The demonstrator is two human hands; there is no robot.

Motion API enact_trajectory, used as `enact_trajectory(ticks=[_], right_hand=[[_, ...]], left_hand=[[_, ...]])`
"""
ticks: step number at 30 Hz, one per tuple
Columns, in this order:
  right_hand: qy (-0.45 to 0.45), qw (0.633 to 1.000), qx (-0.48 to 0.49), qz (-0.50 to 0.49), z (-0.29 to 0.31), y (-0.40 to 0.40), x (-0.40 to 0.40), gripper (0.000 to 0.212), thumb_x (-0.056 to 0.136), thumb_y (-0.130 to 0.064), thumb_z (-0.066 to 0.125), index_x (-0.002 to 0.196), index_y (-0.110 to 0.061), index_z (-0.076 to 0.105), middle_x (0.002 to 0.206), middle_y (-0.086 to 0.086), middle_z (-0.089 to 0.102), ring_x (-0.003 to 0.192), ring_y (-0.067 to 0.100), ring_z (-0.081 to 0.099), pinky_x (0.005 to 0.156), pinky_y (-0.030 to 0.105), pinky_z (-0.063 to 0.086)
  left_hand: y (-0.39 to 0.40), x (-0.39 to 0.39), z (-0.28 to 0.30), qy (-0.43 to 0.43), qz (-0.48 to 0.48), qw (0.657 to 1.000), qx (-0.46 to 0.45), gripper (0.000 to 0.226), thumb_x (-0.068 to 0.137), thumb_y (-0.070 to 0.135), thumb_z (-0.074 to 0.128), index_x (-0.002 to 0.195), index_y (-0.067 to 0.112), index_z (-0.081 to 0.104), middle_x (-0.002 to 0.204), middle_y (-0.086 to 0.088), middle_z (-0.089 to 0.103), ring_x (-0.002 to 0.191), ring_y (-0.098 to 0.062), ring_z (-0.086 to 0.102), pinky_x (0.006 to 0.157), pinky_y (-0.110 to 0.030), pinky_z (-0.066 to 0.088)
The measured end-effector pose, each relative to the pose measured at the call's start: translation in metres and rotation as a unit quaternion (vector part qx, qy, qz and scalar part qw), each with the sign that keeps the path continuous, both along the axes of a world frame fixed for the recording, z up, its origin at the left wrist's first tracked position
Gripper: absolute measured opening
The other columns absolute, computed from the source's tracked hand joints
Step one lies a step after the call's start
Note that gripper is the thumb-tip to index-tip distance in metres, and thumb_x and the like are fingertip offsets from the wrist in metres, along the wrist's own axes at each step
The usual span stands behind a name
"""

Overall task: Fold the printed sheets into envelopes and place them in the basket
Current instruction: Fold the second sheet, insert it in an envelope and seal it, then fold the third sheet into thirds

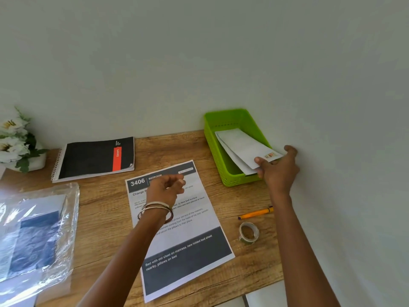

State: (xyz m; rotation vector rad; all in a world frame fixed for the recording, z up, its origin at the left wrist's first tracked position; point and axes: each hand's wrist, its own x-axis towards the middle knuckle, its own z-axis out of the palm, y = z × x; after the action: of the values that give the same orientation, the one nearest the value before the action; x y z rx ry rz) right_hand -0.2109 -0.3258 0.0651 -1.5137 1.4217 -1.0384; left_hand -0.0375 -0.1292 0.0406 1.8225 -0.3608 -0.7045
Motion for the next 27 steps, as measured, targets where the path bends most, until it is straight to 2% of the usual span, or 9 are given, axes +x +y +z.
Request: enact_trajectory(ticks=[2,5,7,10,12,16,18,21,27], right_hand=[[0.039,0.999,-0.018,-0.015,-0.003,0.0,-0.002,0.079,0.066,-0.016,0.086,0.13,-0.016,0.039,0.088,0.019,0.061,0.075,0.038,0.066,0.059,0.047,0.058],[0.084,0.995,-0.046,-0.031,0.0,0.009,-0.007,0.069,0.071,-0.029,0.082,0.125,-0.018,0.042,0.07,0.004,0.053,0.085,0.039,0.061,0.068,0.054,0.055],[0.078,0.993,-0.089,-0.006,0.007,0.024,-0.009,0.052,0.076,-0.027,0.078,0.118,-0.012,0.05,0.063,-0.001,0.054,0.073,0.035,0.064,0.07,0.05,0.054],[0.076,0.985,-0.12,0.098,0.014,0.067,0.001,0.027,0.082,-0.024,0.073,0.103,-0.012,0.06,0.062,-0.002,0.059,0.059,0.023,0.062,0.06,0.035,0.052],[0.106,0.965,-0.1,0.22,0.003,0.099,0.014,0.025,0.083,-0.028,0.071,0.102,-0.015,0.063,0.075,-0.005,0.063,0.068,0.011,0.061,0.061,0.03,0.052],[0.255,0.871,-0.116,0.403,-0.055,0.147,0.037,0.049,0.084,-0.048,0.06,0.122,-0.017,0.059,0.13,0.002,0.057,0.122,0.017,0.045,0.1,0.037,0.037],[0.318,0.843,-0.15,0.406,-0.082,0.162,0.044,0.066,0.083,-0.065,0.041,0.129,-0.02,0.055,0.145,0.005,0.045,0.137,0.025,0.033,0.106,0.044,0.027],[0.346,0.841,-0.179,0.377,-0.104,0.182,0.05,0.077,0.086,-0.073,0.016,0.134,-0.023,0.051,0.151,0.006,0.036,0.141,0.027,0.028,0.107,0.047,0.027],[0.35,0.859,-0.172,0.332,-0.11,0.223,0.065,0.068,0.091,-0.065,0.02,0.133,-0.022,0.052,0.148,0.01,0.04,0.139,0.03,0.031,0.106,0.048,0.03]], left_hand=[[0.004,0.002,-0.001,-0.019,0.0,1.0,0.008,0.009,0.086,0.016,0.063,0.092,0.02,0.068,0.088,0.001,0.071,0.08,-0.013,0.068,0.085,-0.039,0.054],[0.014,0.006,-0.001,-0.075,-0.014,0.997,0.028,0.011,0.085,0.013,0.065,0.092,0.02,0.068,0.09,0.001,0.07,0.082,-0.015,0.065,0.083,-0.034,0.053],[0.027,0.009,-0.003,-0.129,-0.047,0.989,0.06,0.017,0.083,0.013,0.067,0.1,0.017,0.067,0.097,0.001,0.069,0.086,-0.012,0.062,0.078,-0.024,0.05],[0.05,0.014,-0.009,-0.224,-0.077,0.963,0.126,0.028,0.08,0.016,0.07,0.108,0.015,0.066,0.109,-0.001,0.067,0.098,-0.016,0.061,0.085,-0.028,0.046],[0.065,0.017,-0.013,-0.246,-0.073,0.954,0.157,0.031,0.079,0.017,0.071,0.11,0.016,0.065,0.116,-0.004,0.064,0.106,-0.021,0.058,0.09,-0.033,0.045],[0.091,0.024,-0.022,-0.247,-0.079,0.948,0.183,0.036,0.078,0.018,0.072,0.113,0.017,0.062,0.126,-0.005,0.058,0.112,-0.024,0.054,0.096,-0.04,0.044],[0.101,0.027,-0.026,-0.249,-0.093,0.946,0.187,0.04,0.079,0.019,0.071,0.117,0.016,0.059,0.131,-0.003,0.054,0.116,-0.024,0.051,0.098,-0.04,0.043],[0.116,0.031,-0.033,-0.282,-0.119,0.929,0.208,0.047,0.081,0.025,0.069,0.125,0.019,0.054,0.141,0.0,0.044,0.128,-0.023,0.039,0.105,-0.042,0.034],[0.142,0.047,-0.057,-0.342,-0.177,0.888,0.25,0.053,0.088,0.04,0.056,0.137,0.03,0.039,0.153,0.007,0.023,0.143,-0.02,0.011,0.115,-0.048,0.01]])
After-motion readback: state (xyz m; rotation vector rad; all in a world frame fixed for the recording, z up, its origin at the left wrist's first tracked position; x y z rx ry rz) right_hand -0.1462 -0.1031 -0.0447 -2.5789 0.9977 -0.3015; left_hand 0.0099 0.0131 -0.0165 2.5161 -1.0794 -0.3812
